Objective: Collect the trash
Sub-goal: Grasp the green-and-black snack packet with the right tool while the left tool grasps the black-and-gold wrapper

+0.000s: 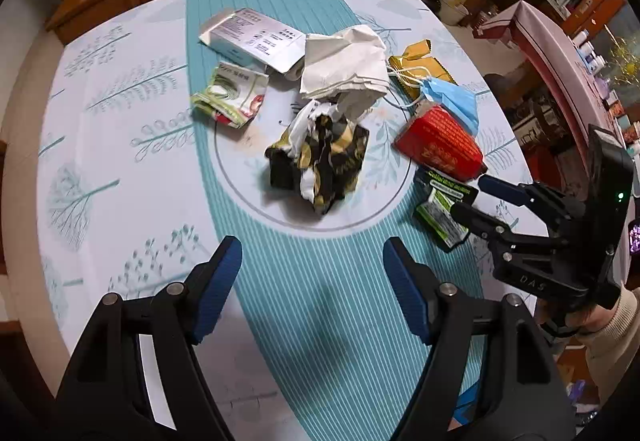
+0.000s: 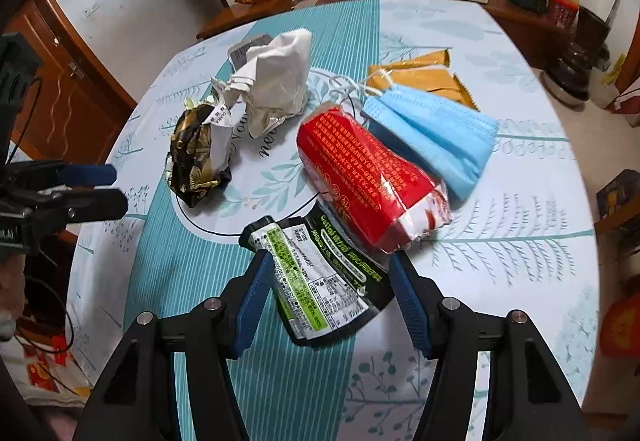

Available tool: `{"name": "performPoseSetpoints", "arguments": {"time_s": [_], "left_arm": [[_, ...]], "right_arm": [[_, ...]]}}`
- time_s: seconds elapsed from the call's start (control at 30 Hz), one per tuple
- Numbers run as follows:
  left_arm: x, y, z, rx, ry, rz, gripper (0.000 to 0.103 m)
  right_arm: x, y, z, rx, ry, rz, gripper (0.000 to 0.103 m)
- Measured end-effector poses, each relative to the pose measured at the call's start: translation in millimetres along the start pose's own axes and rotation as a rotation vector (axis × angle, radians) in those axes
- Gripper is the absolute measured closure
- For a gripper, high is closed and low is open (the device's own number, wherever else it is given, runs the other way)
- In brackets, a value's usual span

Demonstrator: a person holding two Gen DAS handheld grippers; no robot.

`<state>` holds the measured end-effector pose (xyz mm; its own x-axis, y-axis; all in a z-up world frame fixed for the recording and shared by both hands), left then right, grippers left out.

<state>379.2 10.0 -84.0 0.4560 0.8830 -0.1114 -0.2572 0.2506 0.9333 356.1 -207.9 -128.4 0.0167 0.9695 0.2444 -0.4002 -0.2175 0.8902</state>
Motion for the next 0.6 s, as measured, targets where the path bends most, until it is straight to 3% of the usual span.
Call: {"name": "performPoseSetpoints", "arguments": {"time_s": [0.43, 0.47, 0.57, 0.6], "left_arm": [[5, -28, 21, 0.036, -0.045, -0.032, 0.033], [6, -29, 22, 0.038, -0.047, -0.033, 0.033], [6, -32, 24, 0.043, -0.047, -0.037, 0.033], [7, -32, 24, 0.044, -0.047, -0.037, 0.033]], "right_arm": [[14, -16, -6, 0.067, 0.006, 0.061, 0.042], [14, -17, -6, 0.075, 0.000, 0.068, 0.040], [21, -20, -7, 0.108, -0.010, 0.091, 0.016], [26, -23, -8, 0.116, 0.009, 0.085, 0.016]]}}
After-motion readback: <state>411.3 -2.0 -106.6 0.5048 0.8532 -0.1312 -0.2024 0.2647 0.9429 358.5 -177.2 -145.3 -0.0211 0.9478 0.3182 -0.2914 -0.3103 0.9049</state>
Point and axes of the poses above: each gripper's, at about its wrist camera, not at the fingertips, and y roughly against the way its jaws point, x to its left, z to its top, the point moved 3 cm from there along -y, roughly the way its jaws point, and after that the axes turned 8 degrees about -y, right-handed, at the moved point
